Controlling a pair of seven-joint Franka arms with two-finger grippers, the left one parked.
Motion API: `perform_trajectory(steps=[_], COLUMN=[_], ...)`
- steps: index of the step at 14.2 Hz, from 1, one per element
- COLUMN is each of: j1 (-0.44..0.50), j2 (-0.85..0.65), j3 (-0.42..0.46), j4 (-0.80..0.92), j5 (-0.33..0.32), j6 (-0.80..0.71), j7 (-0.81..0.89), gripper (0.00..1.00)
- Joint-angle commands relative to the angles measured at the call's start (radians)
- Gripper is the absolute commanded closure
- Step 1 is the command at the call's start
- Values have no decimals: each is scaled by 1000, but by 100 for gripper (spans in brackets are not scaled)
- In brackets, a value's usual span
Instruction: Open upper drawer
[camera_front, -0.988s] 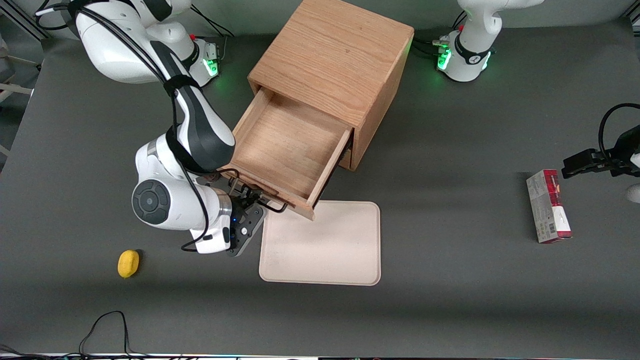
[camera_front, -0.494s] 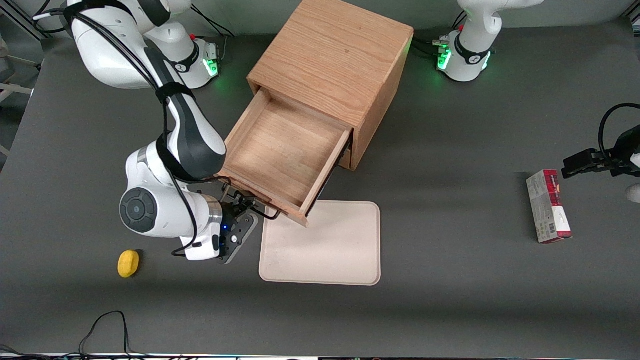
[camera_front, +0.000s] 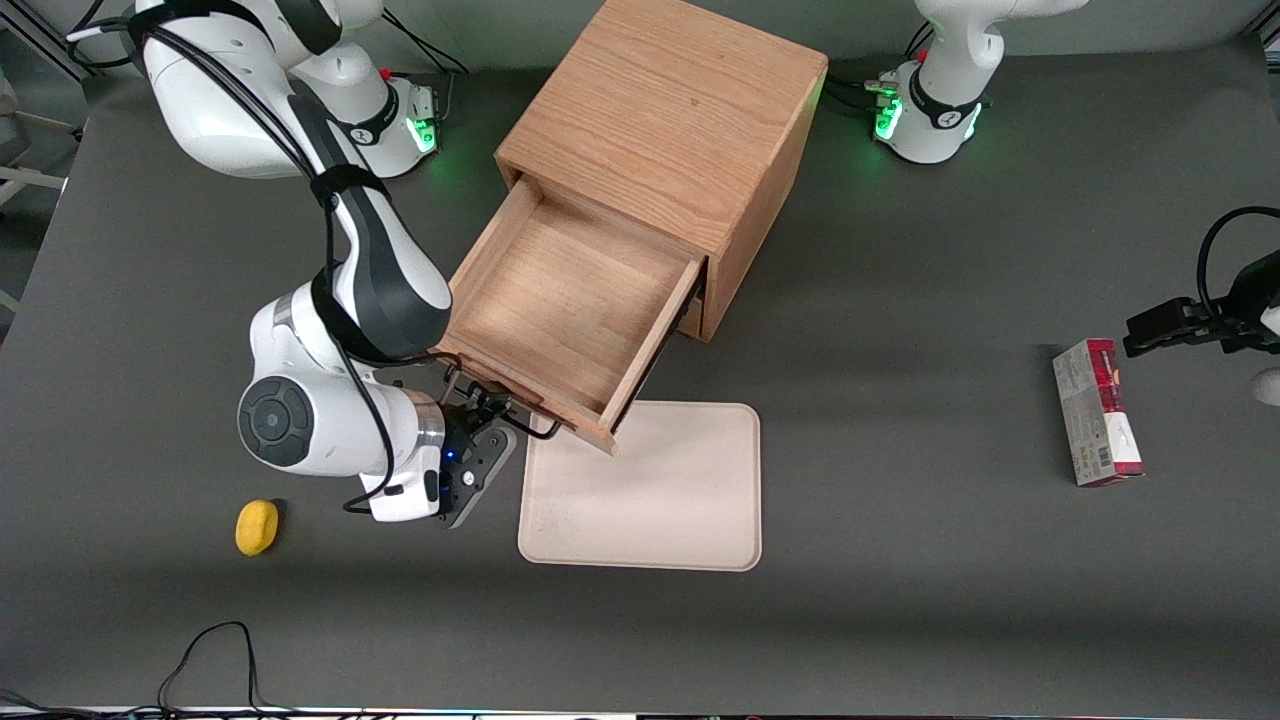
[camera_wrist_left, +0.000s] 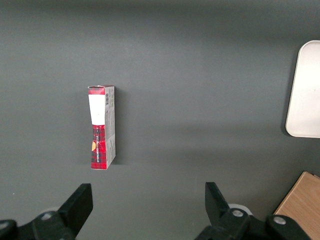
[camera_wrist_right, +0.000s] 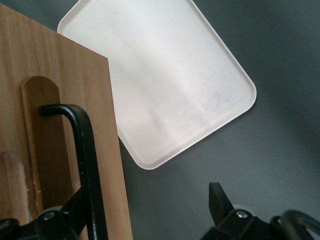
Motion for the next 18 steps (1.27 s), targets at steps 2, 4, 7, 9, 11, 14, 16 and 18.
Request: perform_trajectory(steps=[2,4,7,9,11,14,16,18], j1=[-14,-14,-14,-14,-16,-52,-62,-59], j2=[33,32,27,13,-19,-95,-151,-252], j3=[15,23,31,29,17,9,-52,-98], j4=[94,96,133,153,176,183,180,92], j5=[-6,-4,-4,-4,-6,-13,-18,-18], j6=[-51,-80,-161,-227,-291,-367,-385,-405], j7=[-9,-9,-9,-7,-7,-1,24,100], gripper=[0,0,0,0,0,0,0,0])
